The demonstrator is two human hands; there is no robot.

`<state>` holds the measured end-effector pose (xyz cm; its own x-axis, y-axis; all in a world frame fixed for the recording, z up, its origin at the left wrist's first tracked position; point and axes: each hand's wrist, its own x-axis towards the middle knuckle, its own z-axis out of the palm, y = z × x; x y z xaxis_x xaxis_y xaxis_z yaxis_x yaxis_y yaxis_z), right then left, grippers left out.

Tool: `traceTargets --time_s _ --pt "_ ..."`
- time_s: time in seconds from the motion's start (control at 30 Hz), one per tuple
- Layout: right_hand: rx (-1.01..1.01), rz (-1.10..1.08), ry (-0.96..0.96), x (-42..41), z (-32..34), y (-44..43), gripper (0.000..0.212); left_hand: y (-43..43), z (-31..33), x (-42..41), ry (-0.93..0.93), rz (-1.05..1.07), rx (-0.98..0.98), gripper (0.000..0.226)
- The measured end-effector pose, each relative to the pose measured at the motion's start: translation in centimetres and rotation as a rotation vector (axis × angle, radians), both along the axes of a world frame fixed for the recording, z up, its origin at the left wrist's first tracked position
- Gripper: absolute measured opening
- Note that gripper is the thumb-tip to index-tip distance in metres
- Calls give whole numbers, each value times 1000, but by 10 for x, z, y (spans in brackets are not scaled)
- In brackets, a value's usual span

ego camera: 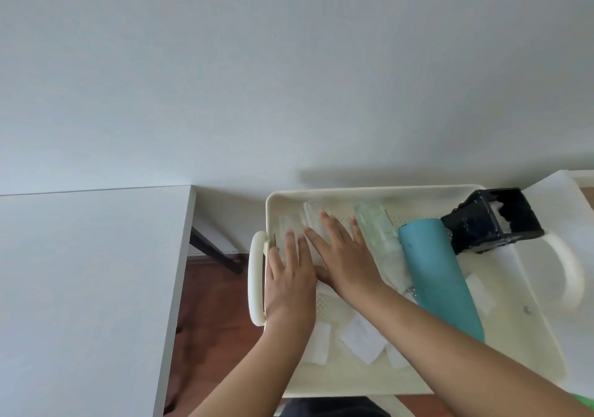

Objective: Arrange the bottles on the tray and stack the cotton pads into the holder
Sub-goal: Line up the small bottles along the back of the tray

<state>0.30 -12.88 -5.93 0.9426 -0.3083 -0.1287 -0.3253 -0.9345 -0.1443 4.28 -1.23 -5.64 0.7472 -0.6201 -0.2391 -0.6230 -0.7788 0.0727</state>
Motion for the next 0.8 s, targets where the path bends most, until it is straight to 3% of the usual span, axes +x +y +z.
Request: traceTargets --time_s 0.2,0.37,0.53,0.67,0.8 --pt "165 6 -125 -12 11 -6 60 -3 10 4 46 61 -67 72" --pt "323 -35 -227 -13 26 -24 47 -2 32 4 -34 90 -306 52" --pt "433 12 -359 3 43 -53 37 -20 55 19 8 167 -379 33" --pt "460 101 -312 25 52 -69 39 -31 67 46 12 105 -357 30" --pt "527 156 -224 41 58 -79 44 -40 82 80 172 96 -325 41"
